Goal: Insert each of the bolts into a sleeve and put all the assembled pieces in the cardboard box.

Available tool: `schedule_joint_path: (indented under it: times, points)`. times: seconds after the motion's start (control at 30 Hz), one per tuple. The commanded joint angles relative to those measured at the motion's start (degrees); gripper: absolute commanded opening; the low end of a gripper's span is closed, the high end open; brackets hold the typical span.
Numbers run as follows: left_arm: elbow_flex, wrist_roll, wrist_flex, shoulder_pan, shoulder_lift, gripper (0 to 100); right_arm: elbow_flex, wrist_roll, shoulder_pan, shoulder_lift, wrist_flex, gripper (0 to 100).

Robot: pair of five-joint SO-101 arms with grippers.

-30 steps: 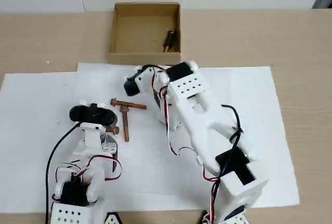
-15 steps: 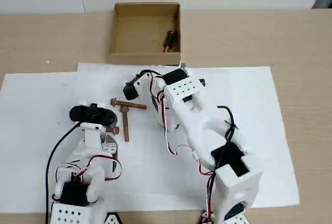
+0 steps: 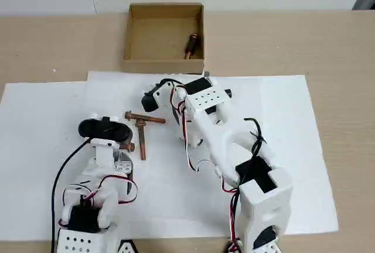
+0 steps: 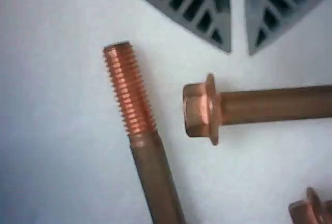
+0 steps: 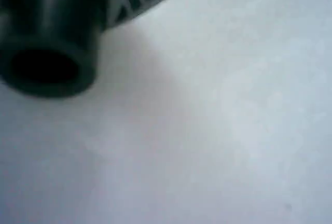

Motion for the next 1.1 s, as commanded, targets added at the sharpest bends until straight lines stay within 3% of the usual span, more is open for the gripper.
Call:
schedule_joint_path:
  times: [0.0,0.47,0.7,0.8,1.07]
  points:
    - [-0.4,-0.2,-1.2,-0.3,-0.7,0,-1.8,0.1,-0.9,-2.3,3.0,1.4]
    - [-0.2,-0.5,-2.8,-0.4,-0.7,0,-8.4,-0.8,1.0,-25.7,18.6,0.2]
    - [-9.2,-0.4,-1.7,-4.8,-0.3,0,-2.4,-4.3,9.5,-37.7,18.9,0.2]
    - [-13.5,-4.2,-2.7,-7.6,0.3,0,3.5,-4.2,12.7,-40.9,18.8,0.2]
    - [-28.0,-6.4,1.7,-10.0,20.1,0,16.1,-4.3,18.9,-46.5,18.4,0.3]
